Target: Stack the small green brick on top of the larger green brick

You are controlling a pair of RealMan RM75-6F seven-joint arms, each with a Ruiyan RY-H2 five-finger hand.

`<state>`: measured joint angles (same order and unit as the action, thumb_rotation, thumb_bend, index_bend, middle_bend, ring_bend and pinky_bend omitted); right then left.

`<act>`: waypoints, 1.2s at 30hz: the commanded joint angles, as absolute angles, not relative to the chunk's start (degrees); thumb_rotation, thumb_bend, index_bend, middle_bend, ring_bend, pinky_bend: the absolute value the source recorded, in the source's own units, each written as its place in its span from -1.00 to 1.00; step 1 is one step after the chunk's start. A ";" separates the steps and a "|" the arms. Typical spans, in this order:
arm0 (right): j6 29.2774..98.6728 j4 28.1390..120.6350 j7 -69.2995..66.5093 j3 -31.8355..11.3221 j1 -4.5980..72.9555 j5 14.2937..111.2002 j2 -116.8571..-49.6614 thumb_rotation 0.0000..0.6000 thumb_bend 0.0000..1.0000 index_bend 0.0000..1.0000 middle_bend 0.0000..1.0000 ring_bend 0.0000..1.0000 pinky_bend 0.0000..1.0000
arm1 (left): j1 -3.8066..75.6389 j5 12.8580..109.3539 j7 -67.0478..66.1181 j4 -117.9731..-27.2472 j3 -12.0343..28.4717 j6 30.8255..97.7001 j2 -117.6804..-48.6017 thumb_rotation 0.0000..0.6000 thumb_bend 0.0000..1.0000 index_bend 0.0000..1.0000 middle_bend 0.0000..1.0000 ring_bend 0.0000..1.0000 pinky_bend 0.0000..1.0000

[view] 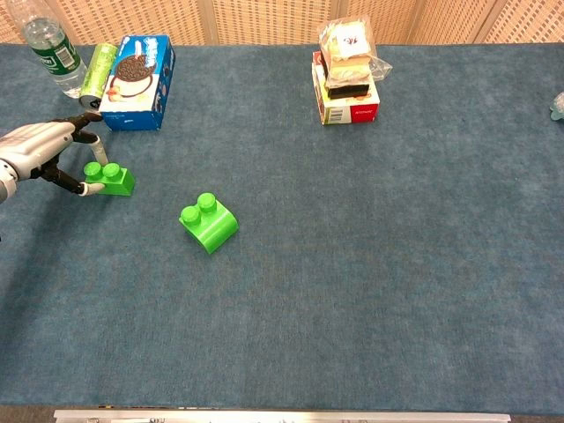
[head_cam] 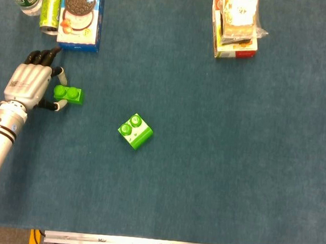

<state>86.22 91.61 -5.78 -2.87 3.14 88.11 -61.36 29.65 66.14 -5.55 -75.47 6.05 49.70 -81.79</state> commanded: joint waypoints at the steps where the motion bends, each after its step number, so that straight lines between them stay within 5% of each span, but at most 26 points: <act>1: 86.25 91.59 -5.82 -2.87 3.12 88.11 -61.37 1.00 -0.50 -0.57 -0.52 -0.77 -0.36 | 29.83 65.53 -6.01 -75.48 5.99 49.38 -81.78 1.00 -0.55 -0.14 -1.00 -1.00 -1.00; 21: 86.54 91.60 -6.19 -2.91 3.02 88.23 -61.37 1.00 -0.50 -0.57 -0.52 -0.77 -0.36 | 29.56 65.16 -6.44 -76.22 5.56 50.91 -81.43 1.00 -0.55 0.00 -1.00 -1.00 -1.00; 36: 86.75 91.59 -6.15 -2.82 2.91 88.46 -61.43 1.00 -0.50 -0.56 -0.52 -0.77 -0.36 | 25.67 72.34 -3.93 -91.88 3.61 58.71 -71.04 1.00 -0.54 0.01 -1.00 -1.00 -1.00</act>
<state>86.74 91.59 -6.14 -2.82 2.91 88.45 -61.43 26.40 71.31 -4.66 -90.04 4.08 57.79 -72.67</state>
